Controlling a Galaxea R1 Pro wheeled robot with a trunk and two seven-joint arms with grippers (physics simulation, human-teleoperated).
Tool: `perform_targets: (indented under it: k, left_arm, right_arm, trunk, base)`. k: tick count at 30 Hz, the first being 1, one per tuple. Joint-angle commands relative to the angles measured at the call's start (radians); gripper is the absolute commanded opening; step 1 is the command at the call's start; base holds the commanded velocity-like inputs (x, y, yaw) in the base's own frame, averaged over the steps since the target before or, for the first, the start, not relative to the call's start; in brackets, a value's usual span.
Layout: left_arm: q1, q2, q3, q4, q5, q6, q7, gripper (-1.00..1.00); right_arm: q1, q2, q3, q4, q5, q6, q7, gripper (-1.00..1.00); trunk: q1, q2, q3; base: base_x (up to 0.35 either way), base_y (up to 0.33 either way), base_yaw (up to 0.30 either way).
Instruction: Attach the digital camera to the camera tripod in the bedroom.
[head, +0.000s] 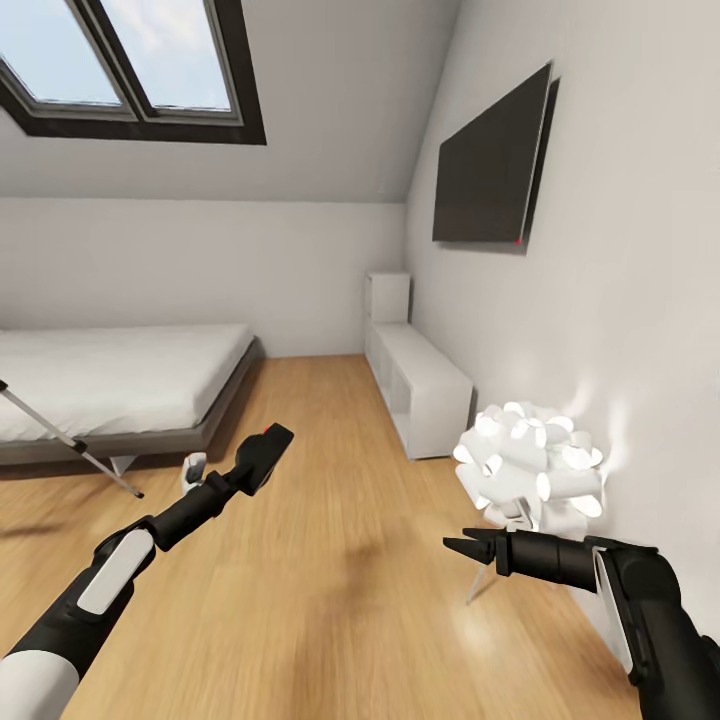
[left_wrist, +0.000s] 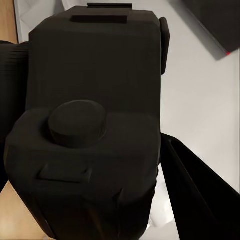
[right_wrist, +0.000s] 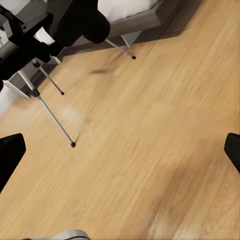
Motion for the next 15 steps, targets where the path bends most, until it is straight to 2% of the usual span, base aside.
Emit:
perform_targets:
  k: [1,15]
  left_arm:
    - [-0.001,0.001,-0.002,0.000,0.009,0.005,-0.001,-1.00]
    - [-0.001,0.000,-0.002,0.001,0.009,0.005,-0.002,-1.00]
  right_arm:
    - [-0.001,0.000,-0.002,-0.001,0.010,0.008,0.010,1.00]
    - [-0.001,0.000,-0.002,-0.001,0.010,0.008,0.010,1.00]
  trunk:
    - [-0.004,0.007,0.002]
    - [-0.058,0.105,0.046]
  base:
    - [0.000,0.000,0.000]
    - [0.000,0.000,0.000]
